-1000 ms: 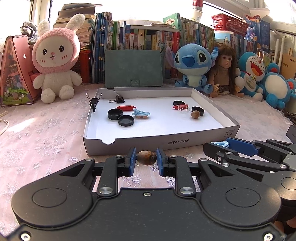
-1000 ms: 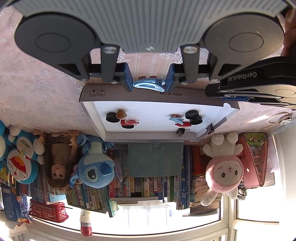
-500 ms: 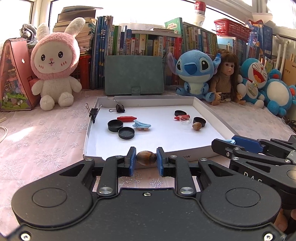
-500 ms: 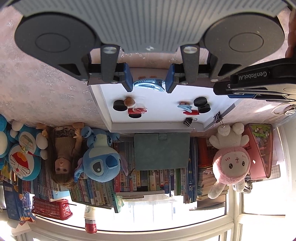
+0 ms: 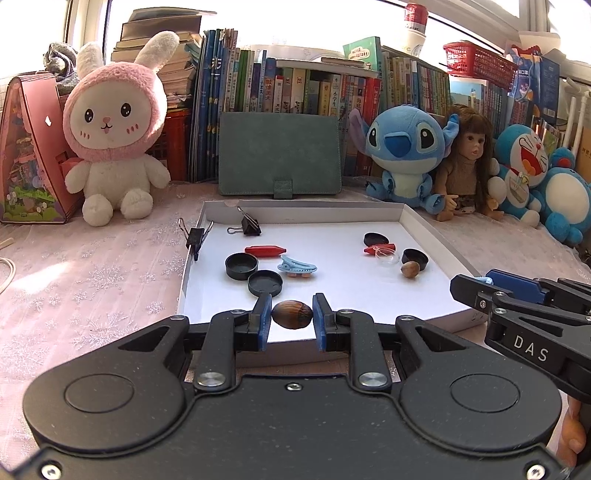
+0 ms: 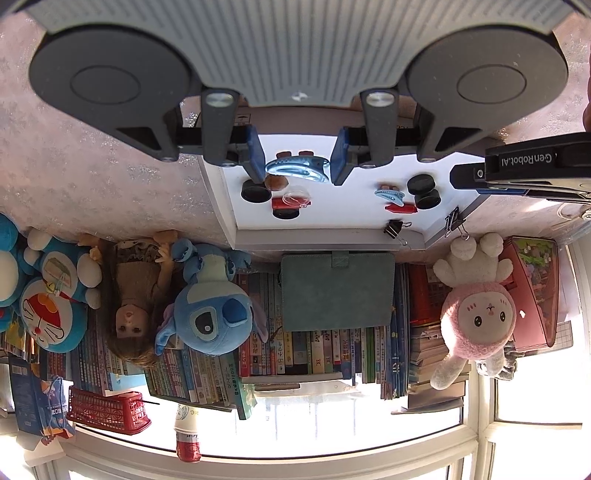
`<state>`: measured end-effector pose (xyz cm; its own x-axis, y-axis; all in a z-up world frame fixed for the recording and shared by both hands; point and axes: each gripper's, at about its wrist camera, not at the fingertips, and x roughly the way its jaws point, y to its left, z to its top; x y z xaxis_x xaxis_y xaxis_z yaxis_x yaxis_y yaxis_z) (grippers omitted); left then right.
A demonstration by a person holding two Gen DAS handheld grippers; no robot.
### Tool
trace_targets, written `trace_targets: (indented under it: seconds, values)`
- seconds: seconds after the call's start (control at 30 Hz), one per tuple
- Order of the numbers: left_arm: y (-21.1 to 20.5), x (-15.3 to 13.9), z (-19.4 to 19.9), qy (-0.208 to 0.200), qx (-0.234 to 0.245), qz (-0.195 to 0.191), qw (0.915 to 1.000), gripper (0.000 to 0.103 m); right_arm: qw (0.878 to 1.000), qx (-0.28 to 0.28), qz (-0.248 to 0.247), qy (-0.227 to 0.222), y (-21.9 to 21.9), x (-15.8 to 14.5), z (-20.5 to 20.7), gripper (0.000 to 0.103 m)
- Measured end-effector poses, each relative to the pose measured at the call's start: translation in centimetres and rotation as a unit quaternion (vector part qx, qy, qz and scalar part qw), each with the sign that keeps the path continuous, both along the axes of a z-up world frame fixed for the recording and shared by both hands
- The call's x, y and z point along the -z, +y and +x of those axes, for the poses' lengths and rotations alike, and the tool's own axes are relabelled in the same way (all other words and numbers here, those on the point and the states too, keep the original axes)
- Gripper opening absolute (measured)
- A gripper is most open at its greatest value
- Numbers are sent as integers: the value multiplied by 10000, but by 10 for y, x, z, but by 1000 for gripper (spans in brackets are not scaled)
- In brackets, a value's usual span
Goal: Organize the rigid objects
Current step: 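Drop the nut from the left gripper while the right gripper releases the blue clip in the tray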
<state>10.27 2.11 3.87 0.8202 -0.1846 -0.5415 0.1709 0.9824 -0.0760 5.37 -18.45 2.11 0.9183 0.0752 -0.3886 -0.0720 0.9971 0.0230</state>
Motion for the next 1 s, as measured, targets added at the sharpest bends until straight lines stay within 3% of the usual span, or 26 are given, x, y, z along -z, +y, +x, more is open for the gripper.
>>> trace_targets:
  seconds: [0.63,1.0]
  values:
    - [-1,7,36,305,-147,-9,9994,22,9998,21,31,220,-10,-1,34,44]
    - [6,7,70,600,-252,-118,9978,22,9981,-92,217,565,-20,-9,76,44]
